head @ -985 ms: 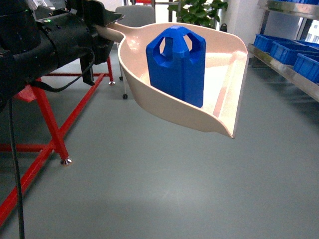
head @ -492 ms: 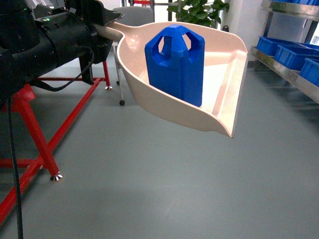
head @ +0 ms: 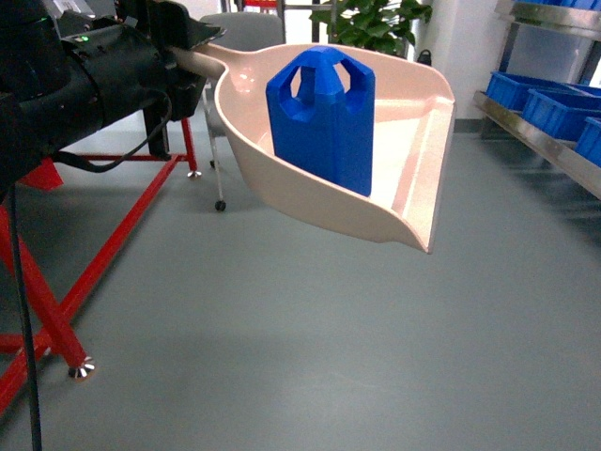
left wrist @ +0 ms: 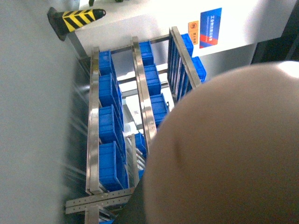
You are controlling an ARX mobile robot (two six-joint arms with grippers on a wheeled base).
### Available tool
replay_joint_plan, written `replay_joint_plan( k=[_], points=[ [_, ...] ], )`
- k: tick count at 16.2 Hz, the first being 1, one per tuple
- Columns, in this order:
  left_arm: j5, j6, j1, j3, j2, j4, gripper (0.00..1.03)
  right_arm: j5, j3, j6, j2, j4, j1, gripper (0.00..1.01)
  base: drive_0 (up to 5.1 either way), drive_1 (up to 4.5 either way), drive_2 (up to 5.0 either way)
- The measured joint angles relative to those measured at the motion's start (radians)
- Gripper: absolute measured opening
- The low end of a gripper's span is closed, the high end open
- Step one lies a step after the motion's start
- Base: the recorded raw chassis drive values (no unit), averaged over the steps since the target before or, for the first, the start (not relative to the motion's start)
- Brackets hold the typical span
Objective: Place part in tray to right shelf
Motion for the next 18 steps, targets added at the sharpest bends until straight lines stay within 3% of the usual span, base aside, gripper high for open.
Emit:
replay_joint_plan(
  k=[18],
  points=[
    [0.004,0.0,-0.006,-0.001,0.0,0.007,0.13,0.0,0.0,0.0,0.0,0.004,0.0,0.98,0.0,4.32,-4.3]
  ],
)
